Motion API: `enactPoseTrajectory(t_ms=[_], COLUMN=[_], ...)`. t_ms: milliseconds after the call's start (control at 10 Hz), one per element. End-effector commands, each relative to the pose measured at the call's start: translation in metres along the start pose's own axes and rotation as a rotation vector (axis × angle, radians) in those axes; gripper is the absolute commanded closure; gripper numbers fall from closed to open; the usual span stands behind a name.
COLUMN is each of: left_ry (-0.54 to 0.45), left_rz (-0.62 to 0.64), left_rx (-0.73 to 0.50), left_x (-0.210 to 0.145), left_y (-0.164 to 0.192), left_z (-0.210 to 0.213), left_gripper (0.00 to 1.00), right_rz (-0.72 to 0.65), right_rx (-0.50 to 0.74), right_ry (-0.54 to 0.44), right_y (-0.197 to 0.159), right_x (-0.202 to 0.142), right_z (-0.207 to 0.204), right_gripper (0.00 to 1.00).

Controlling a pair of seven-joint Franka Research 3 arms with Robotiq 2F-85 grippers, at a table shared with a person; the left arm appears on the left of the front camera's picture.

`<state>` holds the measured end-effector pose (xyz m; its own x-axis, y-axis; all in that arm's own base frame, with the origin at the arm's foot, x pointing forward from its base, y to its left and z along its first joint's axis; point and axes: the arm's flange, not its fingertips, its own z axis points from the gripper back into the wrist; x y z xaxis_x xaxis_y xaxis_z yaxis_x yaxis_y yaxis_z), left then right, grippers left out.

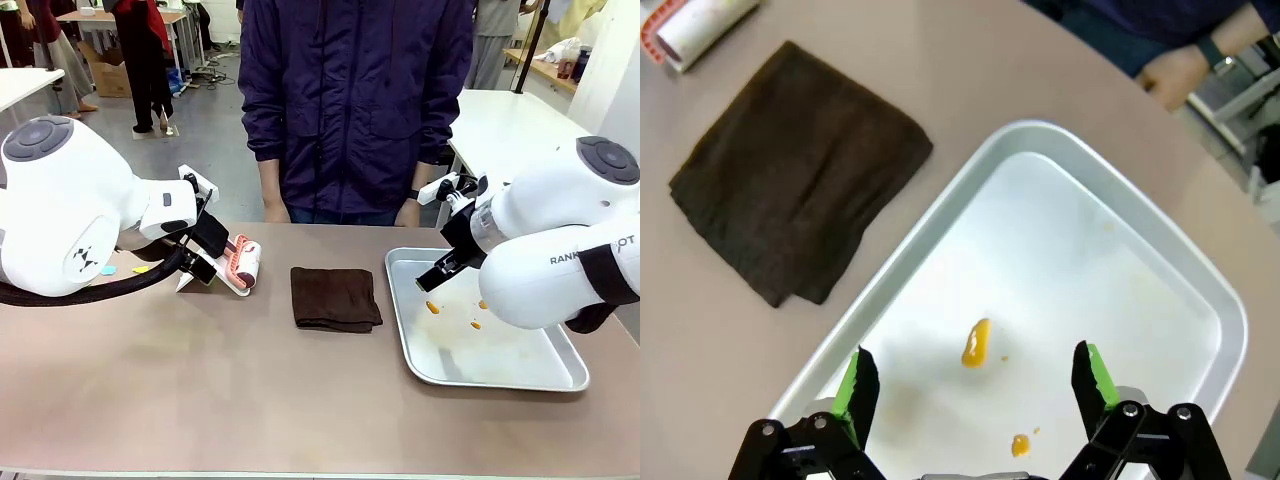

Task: Clean the surface of the table.
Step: Hold the Lint Roller with your left hand and the towel with your right hand.

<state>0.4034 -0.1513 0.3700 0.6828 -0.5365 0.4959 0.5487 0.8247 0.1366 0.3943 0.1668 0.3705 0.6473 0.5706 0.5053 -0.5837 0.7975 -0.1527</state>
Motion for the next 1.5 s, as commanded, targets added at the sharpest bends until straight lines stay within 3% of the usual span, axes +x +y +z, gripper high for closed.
enactPoseTrajectory(t_ms=[0,200,400,600,800,1000,1200,1400], left_ry=[0.000,0.000,0.065,0.191,0.220,0.113,-0.003,-0.120], left_rz=[-0.001,0.000,0.028,0.206,0.407,0.516,0.613,0.704], left_rx=[0.000,0.000,-0.077,-0.175,-0.267,-0.443,-0.612,-0.704], left_x=[0.000,0.000,-0.002,0.002,0.001,-0.015,-0.047,-0.091], left_y=[0.000,0.000,0.000,0.007,0.021,0.051,0.102,0.156], left_z=[0.000,0.000,0.016,0.045,0.077,0.109,0.134,0.140], left_gripper=[0.00,0.00,0.00,0.00,0.00,0.00,0.00,0.00], right_rz=[-0.001,0.000,-0.113,-0.368,-0.510,-0.598,-0.728,-0.867], right_rx=[0.000,0.000,0.023,0.097,0.278,0.534,0.669,0.803], right_ry=[0.000,0.000,0.099,0.226,0.257,0.241,0.173,0.063], right_y=[0.000,0.000,-0.001,-0.006,-0.015,-0.035,-0.071,-0.113], right_x=[0.000,0.000,0.004,0.014,0.018,0.010,-0.017,-0.061], right_z=[0.000,0.000,0.010,0.034,0.062,0.094,0.121,0.138], right_gripper=[0.00,0.00,0.00,0.00,0.00,0.00,0.00,0.00])
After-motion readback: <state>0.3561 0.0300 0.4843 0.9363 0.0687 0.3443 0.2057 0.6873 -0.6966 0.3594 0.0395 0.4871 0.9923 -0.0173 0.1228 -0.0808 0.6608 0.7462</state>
